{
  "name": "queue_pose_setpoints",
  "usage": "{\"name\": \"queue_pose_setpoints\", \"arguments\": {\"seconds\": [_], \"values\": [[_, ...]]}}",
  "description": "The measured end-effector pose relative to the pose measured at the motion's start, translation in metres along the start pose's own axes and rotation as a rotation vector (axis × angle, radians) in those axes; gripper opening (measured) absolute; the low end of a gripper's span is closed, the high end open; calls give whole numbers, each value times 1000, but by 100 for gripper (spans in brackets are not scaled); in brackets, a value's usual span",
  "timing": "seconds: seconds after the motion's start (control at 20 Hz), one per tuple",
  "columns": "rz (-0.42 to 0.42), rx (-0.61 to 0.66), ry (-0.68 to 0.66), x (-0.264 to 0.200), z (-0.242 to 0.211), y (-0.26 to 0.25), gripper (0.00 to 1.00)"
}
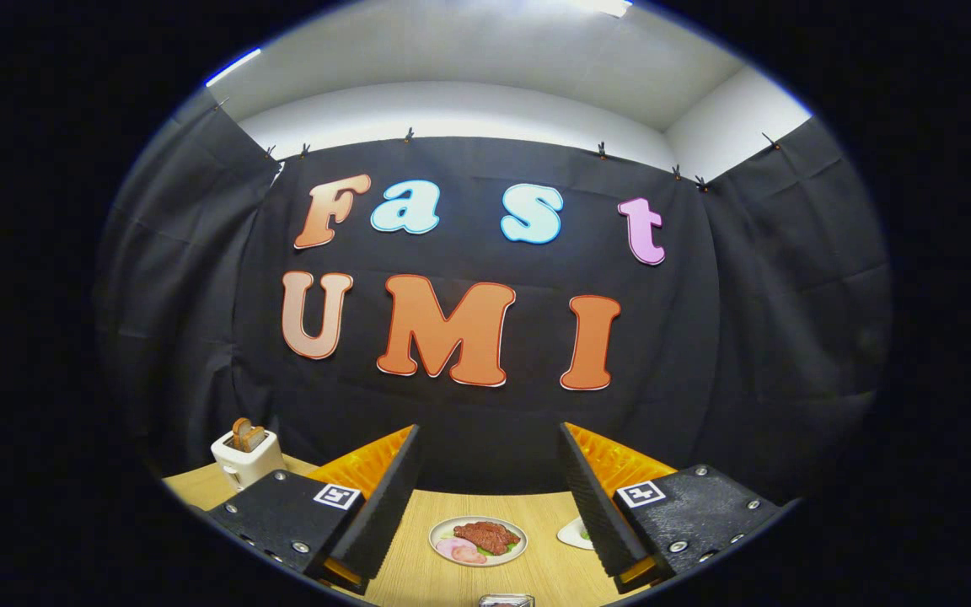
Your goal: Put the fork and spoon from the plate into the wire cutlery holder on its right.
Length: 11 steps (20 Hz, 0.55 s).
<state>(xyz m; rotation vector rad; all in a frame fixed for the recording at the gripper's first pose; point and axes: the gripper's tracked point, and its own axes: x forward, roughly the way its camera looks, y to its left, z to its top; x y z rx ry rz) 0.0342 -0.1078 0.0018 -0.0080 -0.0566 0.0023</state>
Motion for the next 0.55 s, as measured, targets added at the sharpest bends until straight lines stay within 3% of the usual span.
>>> {"name": "queue_pose_setpoints", "arguments": {"seconds": [0.55], "values": [[21, 25, 19, -3, -13, -2, 96]]}}
